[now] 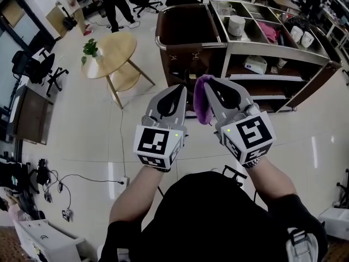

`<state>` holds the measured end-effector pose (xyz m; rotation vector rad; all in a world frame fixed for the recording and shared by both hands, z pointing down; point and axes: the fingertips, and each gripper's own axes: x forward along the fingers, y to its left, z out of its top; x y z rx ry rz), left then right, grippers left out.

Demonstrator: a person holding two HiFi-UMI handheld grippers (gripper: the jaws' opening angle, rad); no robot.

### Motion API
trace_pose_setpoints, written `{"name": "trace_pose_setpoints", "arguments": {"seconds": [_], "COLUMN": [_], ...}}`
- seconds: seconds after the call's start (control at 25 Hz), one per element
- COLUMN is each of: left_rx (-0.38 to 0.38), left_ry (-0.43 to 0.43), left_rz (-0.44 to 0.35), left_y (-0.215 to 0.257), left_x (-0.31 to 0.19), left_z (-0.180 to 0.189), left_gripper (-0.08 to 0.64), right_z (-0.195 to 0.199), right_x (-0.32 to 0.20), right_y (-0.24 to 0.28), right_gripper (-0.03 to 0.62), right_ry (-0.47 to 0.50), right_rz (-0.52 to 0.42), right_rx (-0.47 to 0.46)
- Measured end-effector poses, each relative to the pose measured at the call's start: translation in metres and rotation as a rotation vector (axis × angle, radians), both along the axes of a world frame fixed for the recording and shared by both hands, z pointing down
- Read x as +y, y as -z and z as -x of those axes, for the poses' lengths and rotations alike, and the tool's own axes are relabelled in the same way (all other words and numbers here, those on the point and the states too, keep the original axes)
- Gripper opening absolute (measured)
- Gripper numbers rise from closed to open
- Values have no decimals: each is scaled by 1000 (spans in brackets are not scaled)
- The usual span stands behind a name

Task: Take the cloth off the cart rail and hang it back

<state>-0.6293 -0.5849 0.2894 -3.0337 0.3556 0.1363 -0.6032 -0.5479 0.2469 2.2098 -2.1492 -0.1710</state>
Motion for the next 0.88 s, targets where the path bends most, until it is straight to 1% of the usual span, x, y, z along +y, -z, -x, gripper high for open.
{"name": "trace_pose_setpoints", "arguments": {"seconds": [0.2, 0.36, 0.68, 0.88], "left_rx": [7, 17, 17, 13], "left_ry": [-45, -85, -170, -238], "left_rz": [1, 0, 14, 13], "left_y": [3, 0, 4, 0], "left_x": [3, 5, 28, 53], "left_z": [7, 5, -19, -49], "left_gripper": [-11, -11, -11, -11], "right_z": [8, 9, -11, -39], "right_x": [4, 8, 32, 58], "right_y": [4, -1, 3, -3], "right_gripper": [20, 20, 20, 20], "right_ry": [-47, -89, -176, -246], "right_rz": [-4, -5, -3, -7], "right_rx": [6, 14, 15, 10]}}
